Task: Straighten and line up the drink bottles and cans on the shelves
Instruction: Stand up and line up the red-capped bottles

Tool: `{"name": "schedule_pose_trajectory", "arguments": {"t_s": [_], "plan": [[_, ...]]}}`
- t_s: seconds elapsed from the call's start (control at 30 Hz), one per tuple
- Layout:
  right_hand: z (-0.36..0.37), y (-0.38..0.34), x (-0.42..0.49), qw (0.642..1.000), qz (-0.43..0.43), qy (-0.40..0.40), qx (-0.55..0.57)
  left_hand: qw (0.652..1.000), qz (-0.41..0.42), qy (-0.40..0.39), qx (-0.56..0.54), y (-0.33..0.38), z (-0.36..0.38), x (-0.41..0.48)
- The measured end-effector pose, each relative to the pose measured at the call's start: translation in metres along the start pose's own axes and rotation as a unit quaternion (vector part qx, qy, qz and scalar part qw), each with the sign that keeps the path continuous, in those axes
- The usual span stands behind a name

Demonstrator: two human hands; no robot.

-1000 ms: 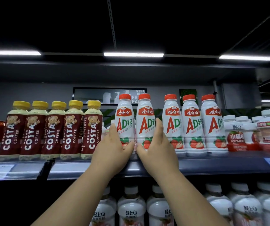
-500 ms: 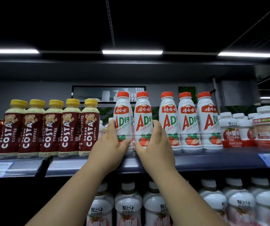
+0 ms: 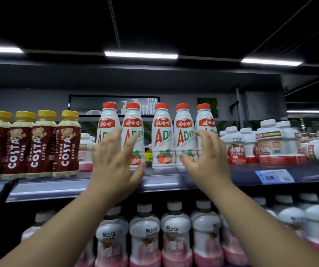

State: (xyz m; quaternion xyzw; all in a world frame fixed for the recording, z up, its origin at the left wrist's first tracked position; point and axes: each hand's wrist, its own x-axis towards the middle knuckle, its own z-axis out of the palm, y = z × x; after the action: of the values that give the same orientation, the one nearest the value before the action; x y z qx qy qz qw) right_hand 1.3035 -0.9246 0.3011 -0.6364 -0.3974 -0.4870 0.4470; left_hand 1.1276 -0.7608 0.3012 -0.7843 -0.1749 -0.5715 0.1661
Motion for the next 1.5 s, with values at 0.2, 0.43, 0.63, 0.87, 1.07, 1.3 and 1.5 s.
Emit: {"name": "schedule_pose_trajectory", "arguments": {"t_s": [0.2,0.43,0.63,0.87,1.07,1.3,1.5], "plan": [[-0.018,0.042,0.031,0.987,0.117,-0.114,0.008,0.998,0.060,-0.009,0.025,0.075,0.034,0.028],[-0.007,0.053,0.028,0.977,0.123,-0.172,-0.020,0.998,0.042,-0.038,0.036,0.100,0.063,0.032],[-0.009,0.056,0.029,0.978,0.097,-0.184,-0.008,0.997,0.036,-0.066,0.029,0.098,0.057,0.029],[-0.008,0.052,0.029,0.976,0.045,-0.211,0.009,0.998,0.037,-0.050,0.025,0.099,0.057,0.028],[-0.004,0.056,0.027,0.976,0.039,-0.209,0.045,0.999,0.027,-0.041,0.021,0.098,0.057,0.027],[-0.005,0.055,0.018,0.987,0.026,-0.158,0.032,0.997,0.053,-0.010,0.051,0.099,0.055,0.023],[-0.012,0.057,0.018,0.987,0.038,-0.120,0.104,0.996,0.086,-0.021,0.032,0.107,0.050,0.029]]}}
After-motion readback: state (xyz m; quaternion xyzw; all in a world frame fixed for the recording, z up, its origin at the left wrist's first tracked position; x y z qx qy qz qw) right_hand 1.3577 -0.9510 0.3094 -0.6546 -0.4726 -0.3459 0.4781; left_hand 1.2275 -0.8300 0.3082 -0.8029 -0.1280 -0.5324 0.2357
